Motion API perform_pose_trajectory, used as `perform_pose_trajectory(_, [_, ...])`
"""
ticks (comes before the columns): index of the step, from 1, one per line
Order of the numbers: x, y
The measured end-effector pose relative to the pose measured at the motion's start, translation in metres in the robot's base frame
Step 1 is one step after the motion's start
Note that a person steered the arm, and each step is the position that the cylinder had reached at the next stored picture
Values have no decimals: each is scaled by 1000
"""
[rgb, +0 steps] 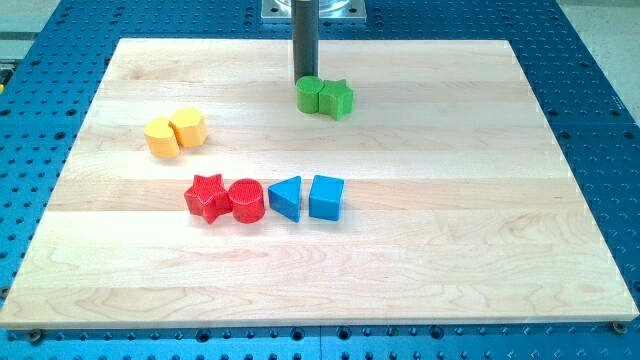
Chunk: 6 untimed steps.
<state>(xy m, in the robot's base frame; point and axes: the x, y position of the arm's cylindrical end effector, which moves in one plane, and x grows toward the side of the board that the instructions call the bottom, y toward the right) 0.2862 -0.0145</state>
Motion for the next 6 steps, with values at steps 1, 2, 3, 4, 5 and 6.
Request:
perform_pose_trajectory(1, [1,-25])
perform_pose_trajectory(2, [30,-45])
perform_pose_trajectory(3, [76,-55])
perform_pose_trajectory(4, [113,-61])
perform_pose_trajectory(5, [139,-61])
perform_pose_trajectory(6, [167,-62])
